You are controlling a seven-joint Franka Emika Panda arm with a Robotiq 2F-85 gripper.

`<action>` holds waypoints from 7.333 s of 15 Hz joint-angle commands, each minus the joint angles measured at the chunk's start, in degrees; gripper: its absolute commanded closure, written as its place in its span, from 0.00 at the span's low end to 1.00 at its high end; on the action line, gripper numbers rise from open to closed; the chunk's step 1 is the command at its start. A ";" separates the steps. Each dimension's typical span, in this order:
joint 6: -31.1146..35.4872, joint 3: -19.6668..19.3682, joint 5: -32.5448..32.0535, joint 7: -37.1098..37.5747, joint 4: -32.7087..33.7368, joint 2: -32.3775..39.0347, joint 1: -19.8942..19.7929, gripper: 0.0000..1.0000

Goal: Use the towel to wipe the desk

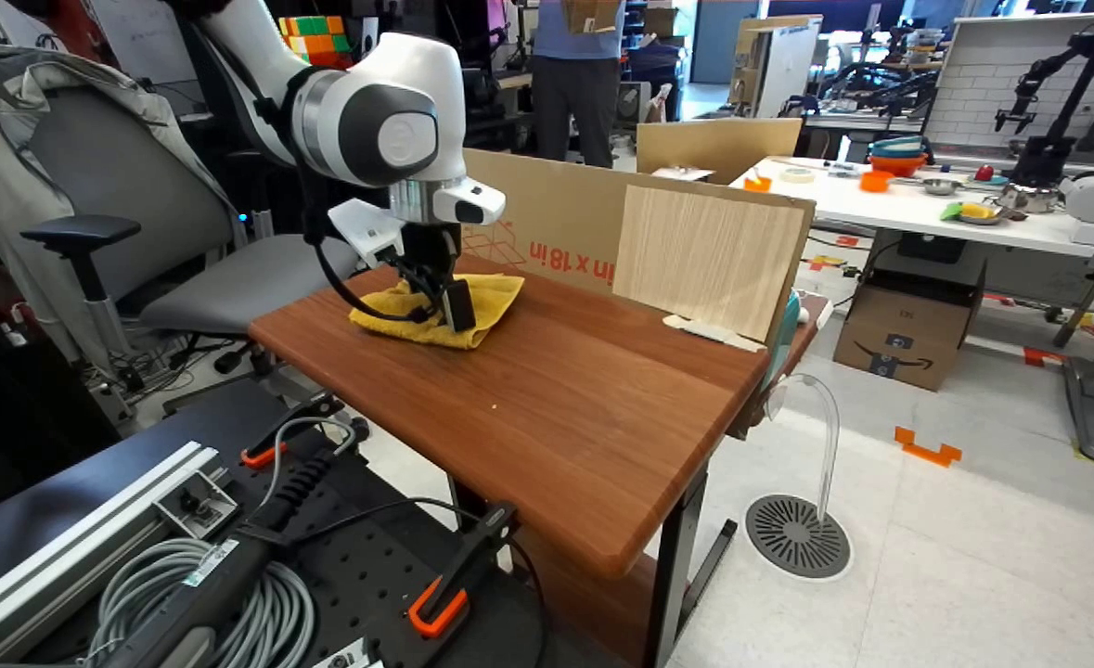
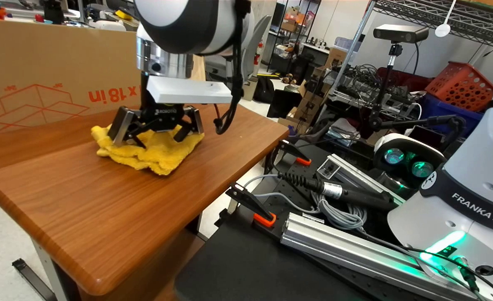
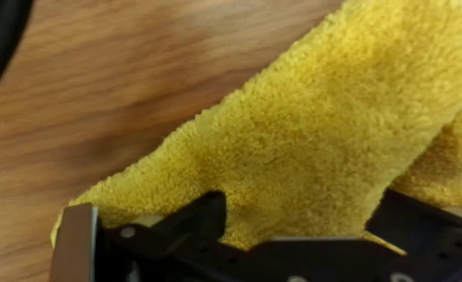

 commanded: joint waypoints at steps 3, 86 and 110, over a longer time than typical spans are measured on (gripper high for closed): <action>1.29 -0.88 2.54 -5.80 -14.42 -8.39 -7.08 0.00; 28.40 27.75 29.71 -5.99 -1.89 -1.39 -35.74 0.00; 11.74 0.09 5.22 10.41 -8.78 -1.85 12.90 0.00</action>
